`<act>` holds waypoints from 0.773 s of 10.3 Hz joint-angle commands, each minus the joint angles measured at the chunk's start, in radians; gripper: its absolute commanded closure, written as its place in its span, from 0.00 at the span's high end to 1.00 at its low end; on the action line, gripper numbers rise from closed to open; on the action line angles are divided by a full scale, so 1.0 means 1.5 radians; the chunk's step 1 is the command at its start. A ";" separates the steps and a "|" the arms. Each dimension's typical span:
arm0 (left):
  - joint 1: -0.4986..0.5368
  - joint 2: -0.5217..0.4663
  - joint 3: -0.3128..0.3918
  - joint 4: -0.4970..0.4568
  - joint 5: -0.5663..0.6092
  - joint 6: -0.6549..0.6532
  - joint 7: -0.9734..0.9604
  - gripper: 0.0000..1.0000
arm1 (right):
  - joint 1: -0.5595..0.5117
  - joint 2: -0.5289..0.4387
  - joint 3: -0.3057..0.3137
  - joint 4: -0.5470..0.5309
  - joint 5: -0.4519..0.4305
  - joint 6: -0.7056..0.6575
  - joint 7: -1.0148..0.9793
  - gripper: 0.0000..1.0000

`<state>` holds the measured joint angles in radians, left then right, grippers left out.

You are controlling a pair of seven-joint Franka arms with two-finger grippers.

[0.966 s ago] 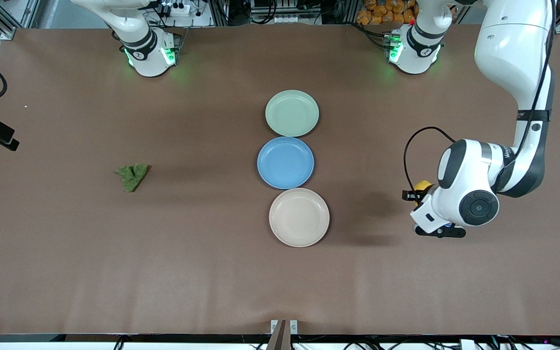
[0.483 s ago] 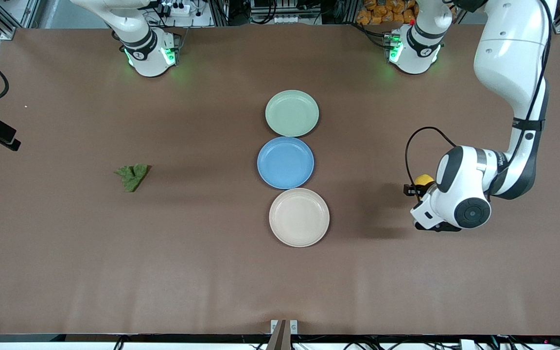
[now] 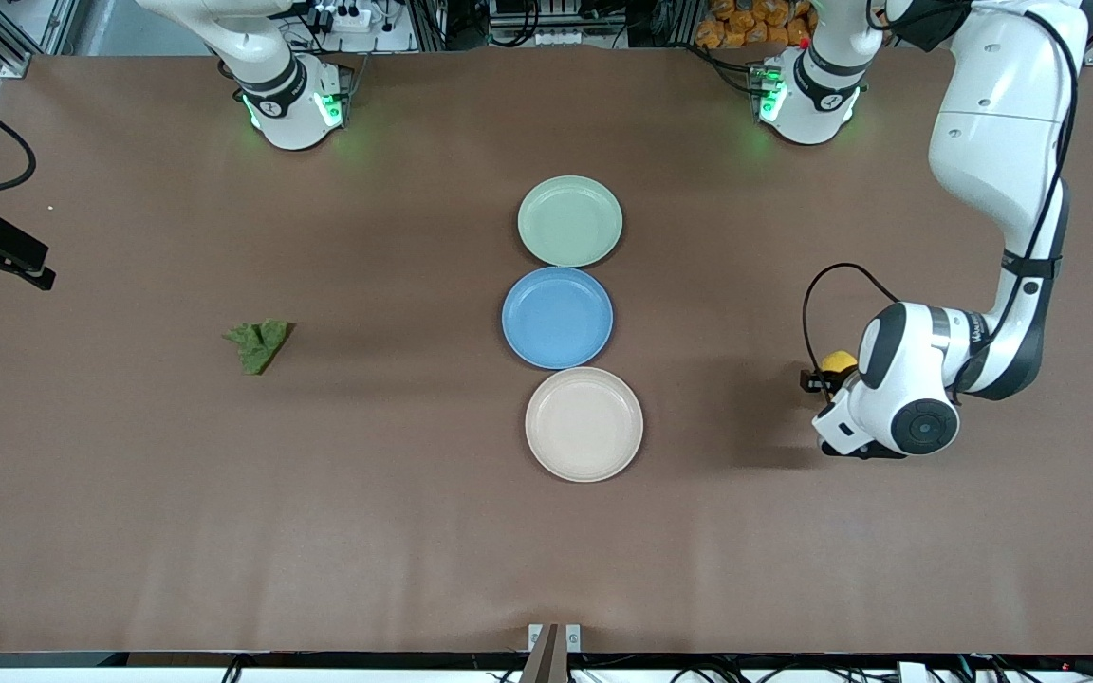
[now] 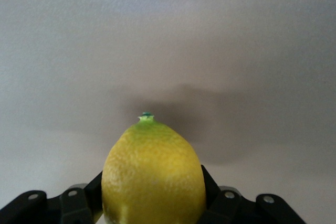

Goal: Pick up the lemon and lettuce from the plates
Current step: 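Lower the lemon toward the table with the left gripper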

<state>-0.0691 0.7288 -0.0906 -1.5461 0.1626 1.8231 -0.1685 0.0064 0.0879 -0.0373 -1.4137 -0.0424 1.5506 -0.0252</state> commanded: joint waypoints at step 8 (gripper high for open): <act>0.005 0.018 -0.004 0.004 0.009 0.025 0.014 0.89 | 0.011 -0.011 -0.006 -0.006 0.012 -0.018 -0.013 1.00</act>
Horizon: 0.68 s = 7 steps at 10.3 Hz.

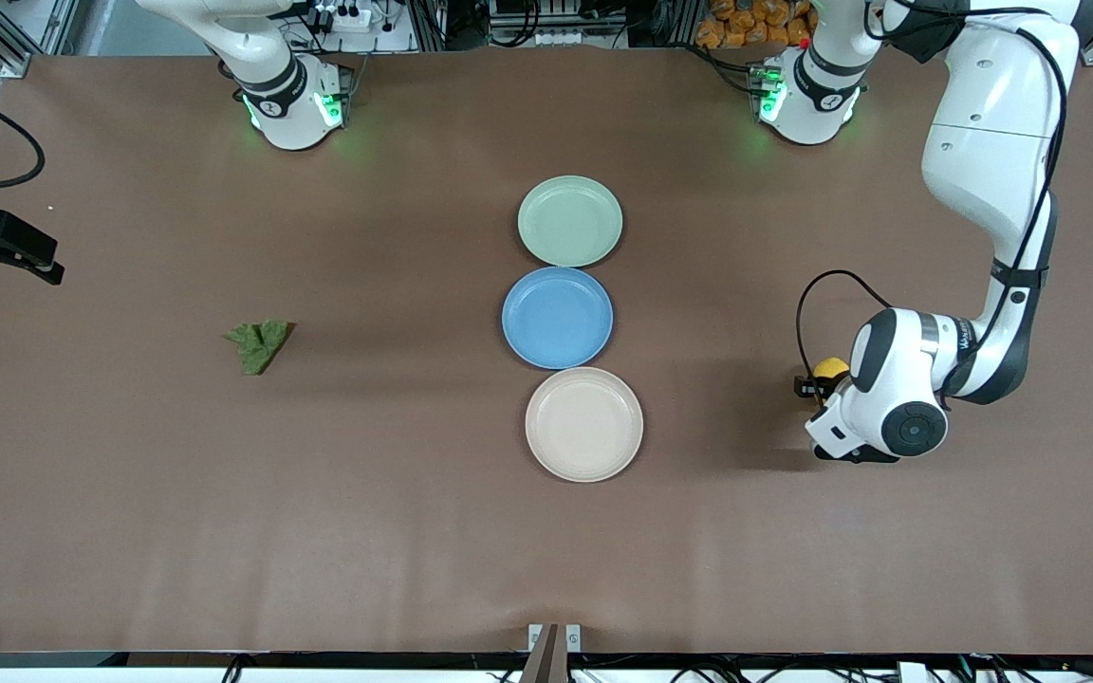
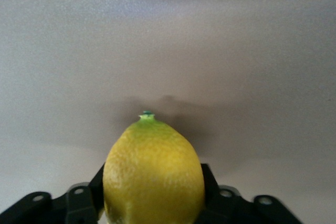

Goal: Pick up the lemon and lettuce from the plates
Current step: 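Lower the lemon toward the table with the left gripper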

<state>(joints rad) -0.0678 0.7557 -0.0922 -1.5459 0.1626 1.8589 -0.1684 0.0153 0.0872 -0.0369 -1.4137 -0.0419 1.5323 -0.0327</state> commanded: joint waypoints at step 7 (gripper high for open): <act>0.005 -0.029 -0.003 0.024 0.016 -0.003 0.020 1.00 | 0.004 -0.009 -0.007 -0.003 0.012 -0.007 -0.006 1.00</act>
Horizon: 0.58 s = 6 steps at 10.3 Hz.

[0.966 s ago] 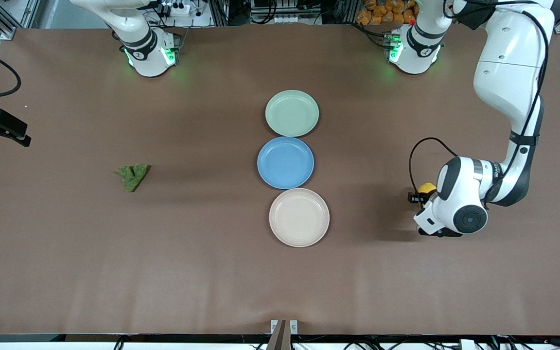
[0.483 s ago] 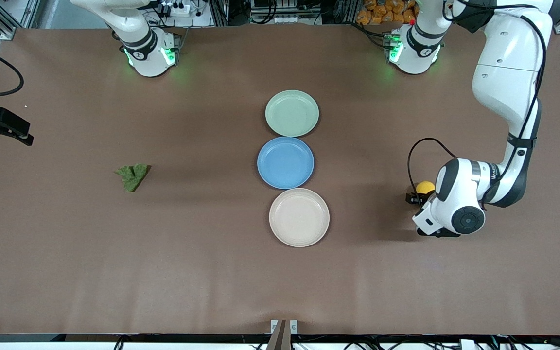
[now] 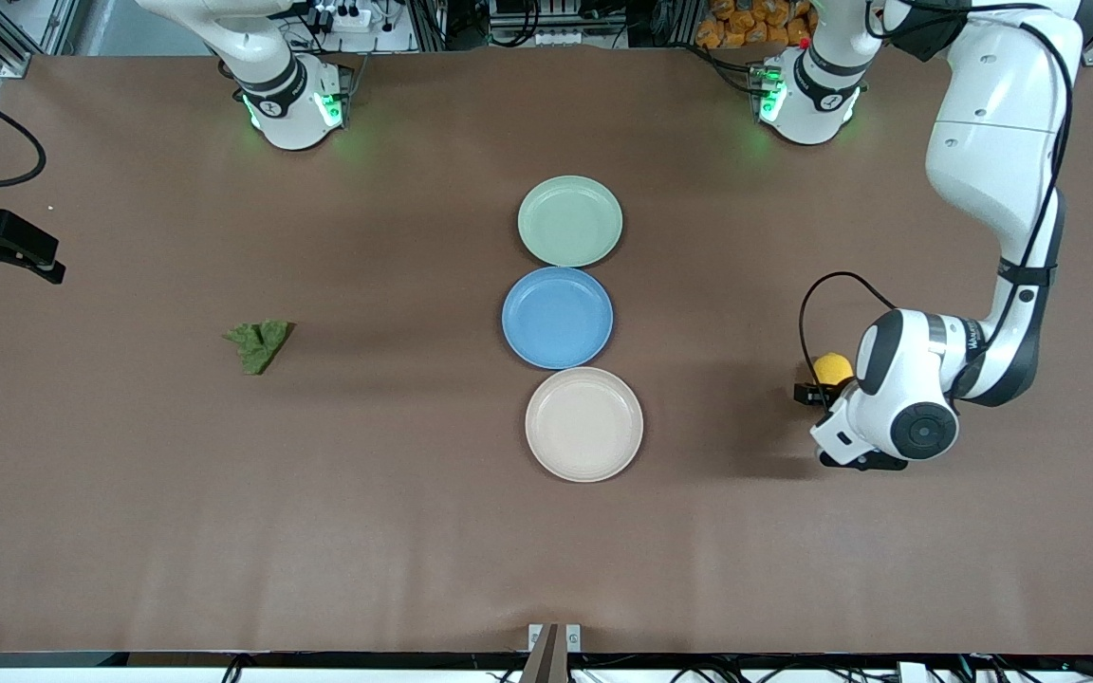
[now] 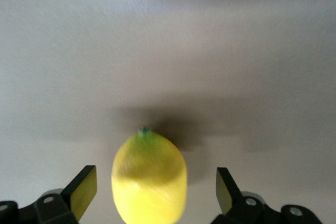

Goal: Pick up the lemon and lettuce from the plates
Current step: 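Lower the lemon toward the table with the left gripper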

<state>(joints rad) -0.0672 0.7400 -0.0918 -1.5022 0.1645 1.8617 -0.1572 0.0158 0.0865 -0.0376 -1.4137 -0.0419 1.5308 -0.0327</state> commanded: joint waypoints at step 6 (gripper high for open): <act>0.006 -0.057 -0.002 0.000 0.012 -0.007 0.011 1.00 | 0.004 -0.010 -0.008 -0.004 0.012 -0.010 -0.002 1.00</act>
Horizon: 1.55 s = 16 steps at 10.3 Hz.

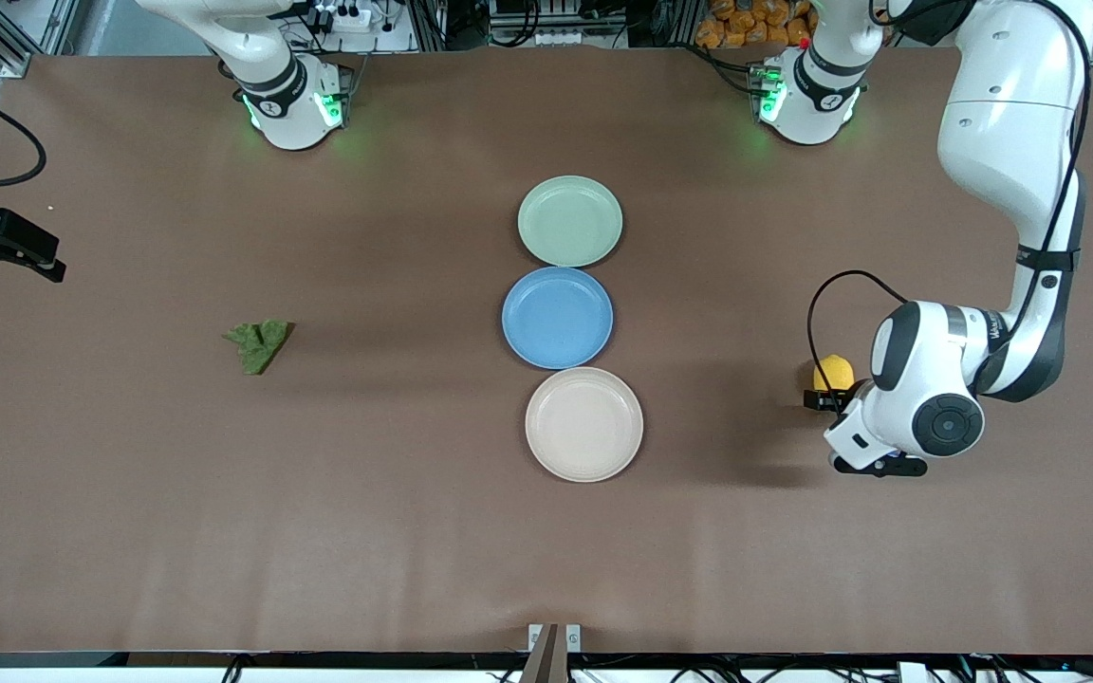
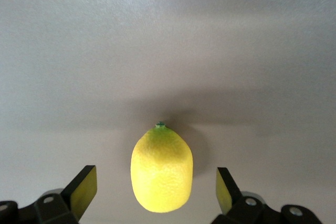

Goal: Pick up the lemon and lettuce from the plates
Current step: 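Lower the lemon toward the table with the left gripper, then open the left gripper to release the lemon on the table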

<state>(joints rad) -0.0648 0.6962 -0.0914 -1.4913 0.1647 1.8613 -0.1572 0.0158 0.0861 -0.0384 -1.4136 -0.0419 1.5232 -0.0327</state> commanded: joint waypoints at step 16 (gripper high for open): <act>0.028 -0.106 -0.016 0.004 0.006 -0.064 0.012 1.00 | 0.004 -0.010 -0.009 -0.004 0.011 -0.006 -0.002 1.00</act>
<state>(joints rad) -0.0233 0.5613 -0.1074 -1.4761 0.1648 1.8074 -0.1555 0.0157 0.0849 -0.0433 -1.4131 -0.0419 1.5220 -0.0327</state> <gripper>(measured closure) 0.000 0.000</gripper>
